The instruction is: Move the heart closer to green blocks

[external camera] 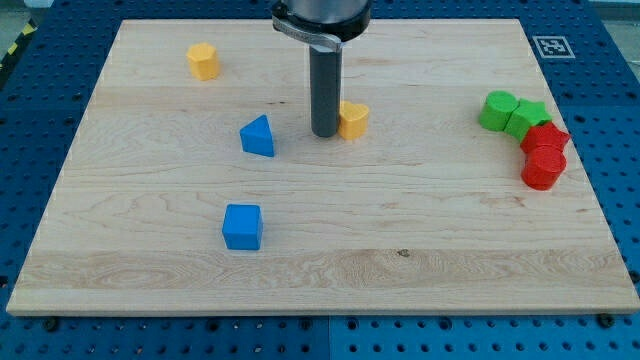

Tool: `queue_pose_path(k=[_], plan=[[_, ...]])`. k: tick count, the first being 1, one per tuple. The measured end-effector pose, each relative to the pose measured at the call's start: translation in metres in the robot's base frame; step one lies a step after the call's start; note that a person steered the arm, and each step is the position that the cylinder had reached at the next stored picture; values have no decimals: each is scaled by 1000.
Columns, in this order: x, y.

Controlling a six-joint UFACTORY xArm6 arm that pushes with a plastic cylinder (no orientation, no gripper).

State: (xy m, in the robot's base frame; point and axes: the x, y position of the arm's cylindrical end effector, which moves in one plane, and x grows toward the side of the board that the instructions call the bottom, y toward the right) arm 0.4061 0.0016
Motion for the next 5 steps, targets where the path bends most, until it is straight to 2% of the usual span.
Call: queue_pose_path(k=[4,5], plan=[[-2,80],[-21,71]])
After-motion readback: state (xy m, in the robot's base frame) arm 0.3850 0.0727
